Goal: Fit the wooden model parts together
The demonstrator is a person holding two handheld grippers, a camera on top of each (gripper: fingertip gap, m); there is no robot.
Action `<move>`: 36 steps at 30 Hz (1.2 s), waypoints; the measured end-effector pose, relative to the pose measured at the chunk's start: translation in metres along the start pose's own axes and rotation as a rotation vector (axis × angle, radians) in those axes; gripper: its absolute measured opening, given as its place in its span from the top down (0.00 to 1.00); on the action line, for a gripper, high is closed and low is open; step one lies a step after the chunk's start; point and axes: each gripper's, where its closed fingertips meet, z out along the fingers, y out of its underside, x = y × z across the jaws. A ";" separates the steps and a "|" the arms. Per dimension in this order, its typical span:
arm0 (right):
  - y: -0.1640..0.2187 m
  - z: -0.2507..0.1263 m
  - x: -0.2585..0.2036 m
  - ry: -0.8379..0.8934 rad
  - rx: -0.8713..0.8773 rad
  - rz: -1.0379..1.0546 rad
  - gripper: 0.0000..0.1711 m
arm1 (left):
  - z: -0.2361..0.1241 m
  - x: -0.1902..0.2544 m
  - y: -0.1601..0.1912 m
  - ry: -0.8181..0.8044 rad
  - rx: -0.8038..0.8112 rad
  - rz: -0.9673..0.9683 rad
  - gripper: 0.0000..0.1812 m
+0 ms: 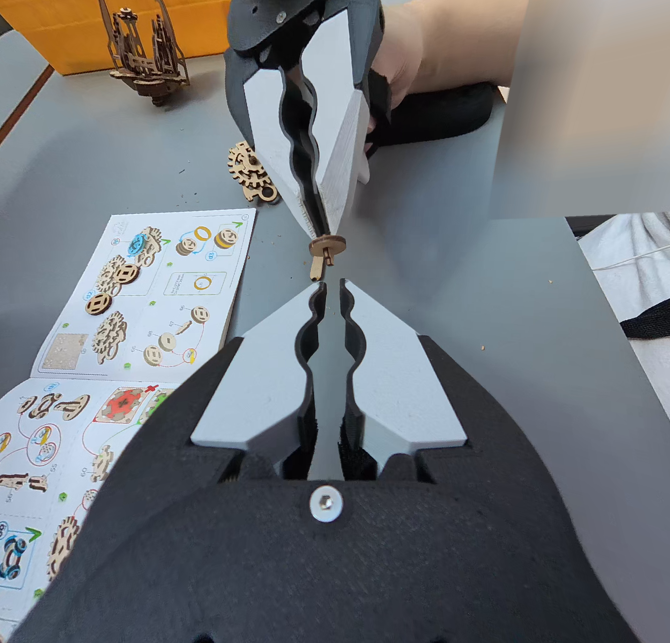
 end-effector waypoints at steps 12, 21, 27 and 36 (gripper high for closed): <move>0.000 0.000 -0.001 -0.046 0.011 0.071 0.99 | -0.008 0.004 -0.014 0.068 0.085 -0.098 1.00; -0.001 0.000 -0.006 -0.075 0.019 0.069 0.99 | -0.010 0.004 -0.019 0.124 0.125 -0.189 1.00; 0.001 0.002 -0.005 -0.068 0.009 0.063 0.99 | -0.012 0.001 -0.018 0.110 0.129 -0.197 1.00; 0.002 0.003 -0.004 -0.089 0.009 0.097 0.99 | -0.010 0.002 -0.016 0.110 0.118 -0.191 1.00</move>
